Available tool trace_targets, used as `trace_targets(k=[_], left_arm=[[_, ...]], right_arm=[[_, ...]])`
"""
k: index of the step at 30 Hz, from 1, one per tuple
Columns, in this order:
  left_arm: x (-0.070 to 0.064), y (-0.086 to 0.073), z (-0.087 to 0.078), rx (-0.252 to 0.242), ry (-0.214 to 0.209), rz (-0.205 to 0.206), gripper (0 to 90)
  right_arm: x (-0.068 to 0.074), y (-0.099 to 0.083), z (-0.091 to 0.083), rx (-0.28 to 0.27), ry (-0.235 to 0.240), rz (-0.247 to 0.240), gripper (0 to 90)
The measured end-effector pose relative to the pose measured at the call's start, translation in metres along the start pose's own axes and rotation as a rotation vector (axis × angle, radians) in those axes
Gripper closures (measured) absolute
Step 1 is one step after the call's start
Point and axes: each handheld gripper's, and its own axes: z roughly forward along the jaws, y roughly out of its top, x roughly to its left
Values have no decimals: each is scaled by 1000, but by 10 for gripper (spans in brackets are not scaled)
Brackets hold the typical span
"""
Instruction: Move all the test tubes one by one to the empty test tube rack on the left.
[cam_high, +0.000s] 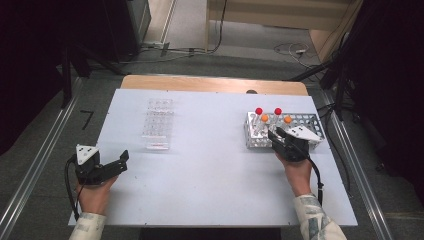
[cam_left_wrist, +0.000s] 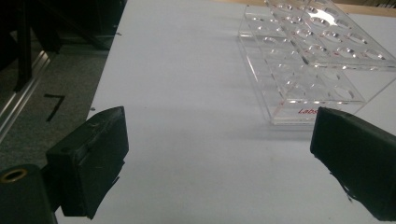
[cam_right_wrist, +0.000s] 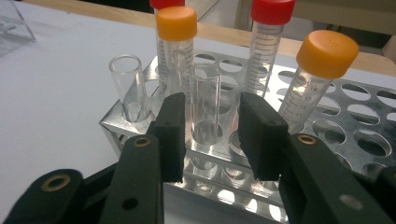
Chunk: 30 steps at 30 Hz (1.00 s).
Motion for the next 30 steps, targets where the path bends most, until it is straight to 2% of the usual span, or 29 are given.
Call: trace_targets(k=[6,8,11,16,21,26,30], left_arm=[[0,0,2,19,-19,0,50],[0,0,1,14,-8,-2,50],[0,0,1,17,-10,-2,50],[-1,1,0,16,-15,-2,50],[-2,2,-1,13,-21,-1,50],[-5,2,-1,21,8,-5,49],[-6,3,-3,15,5,-6,50]], right_arm=[[2,2,5,1,-9,-3,651],[2,2,6,3,-9,-4,662],[3,1,9,8,-18,-13,708],[4,1,9,1,-16,-33,726],[5,7,1,-26,-19,-29,728],[3,24,-15,-82,-14,-18,731],[2,30,-25,-113,-14,-14,732]])
